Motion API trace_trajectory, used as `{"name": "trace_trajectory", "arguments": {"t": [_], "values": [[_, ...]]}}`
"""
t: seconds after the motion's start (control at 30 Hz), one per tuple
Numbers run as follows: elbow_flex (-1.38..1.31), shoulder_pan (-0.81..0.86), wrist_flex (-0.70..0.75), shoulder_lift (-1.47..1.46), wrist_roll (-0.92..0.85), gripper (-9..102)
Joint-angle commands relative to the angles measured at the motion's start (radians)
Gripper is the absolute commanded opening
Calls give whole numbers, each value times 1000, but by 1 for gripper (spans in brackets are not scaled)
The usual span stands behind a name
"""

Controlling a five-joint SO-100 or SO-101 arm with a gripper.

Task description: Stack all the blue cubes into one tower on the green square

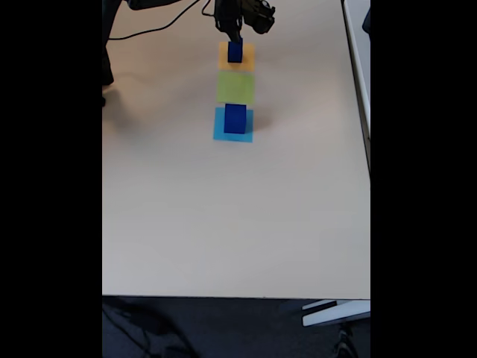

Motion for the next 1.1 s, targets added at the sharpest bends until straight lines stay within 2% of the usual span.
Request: {"name": "trace_trajectory", "arguments": {"t": [0.0,0.23,0.9,1.07], "values": [[-11,17,-9,49,-15,2],[-37,17,-9,49,-35,8],[-140,14,25,58,-48,8],[-173,40,18,69,-114,8]]}}
